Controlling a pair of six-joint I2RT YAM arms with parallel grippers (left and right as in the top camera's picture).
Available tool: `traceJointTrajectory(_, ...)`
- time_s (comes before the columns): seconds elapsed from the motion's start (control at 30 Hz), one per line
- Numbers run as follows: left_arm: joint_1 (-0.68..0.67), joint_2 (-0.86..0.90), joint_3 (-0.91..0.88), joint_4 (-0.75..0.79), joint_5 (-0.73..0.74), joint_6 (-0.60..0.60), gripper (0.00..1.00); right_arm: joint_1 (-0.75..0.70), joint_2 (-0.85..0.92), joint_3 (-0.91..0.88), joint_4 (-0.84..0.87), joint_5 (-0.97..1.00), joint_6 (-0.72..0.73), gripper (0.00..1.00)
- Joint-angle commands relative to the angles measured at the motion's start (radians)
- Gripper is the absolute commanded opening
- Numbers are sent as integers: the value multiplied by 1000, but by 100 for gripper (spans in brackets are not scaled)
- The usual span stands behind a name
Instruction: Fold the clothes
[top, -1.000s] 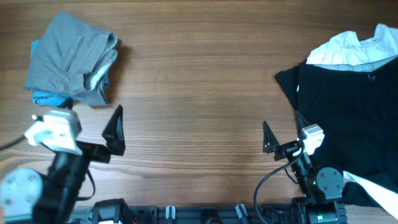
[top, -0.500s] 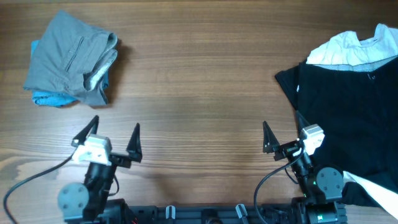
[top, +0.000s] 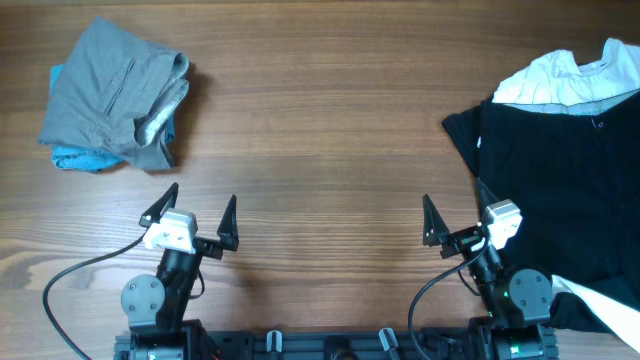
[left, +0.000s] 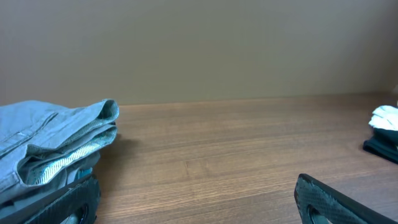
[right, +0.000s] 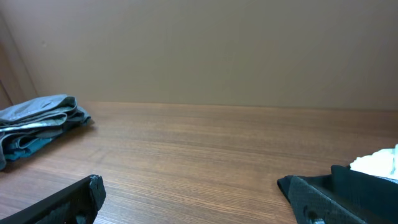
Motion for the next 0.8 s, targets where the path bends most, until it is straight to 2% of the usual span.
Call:
traceJointTrajectory(0.0, -6, -11, -2, -12, 8, -2, 100, -3, -13, -1, 5, -16, 12, 100)
traceJointTrajectory(0.07, -6, -11, -2, -50, 8, -2, 100, -3, -13, -1, 5, -16, 12, 100)
traceJointTrajectory(0.77, -6, -5, -2, -48, 8, -2, 100, -3, -13, -1, 5, -16, 12, 100)
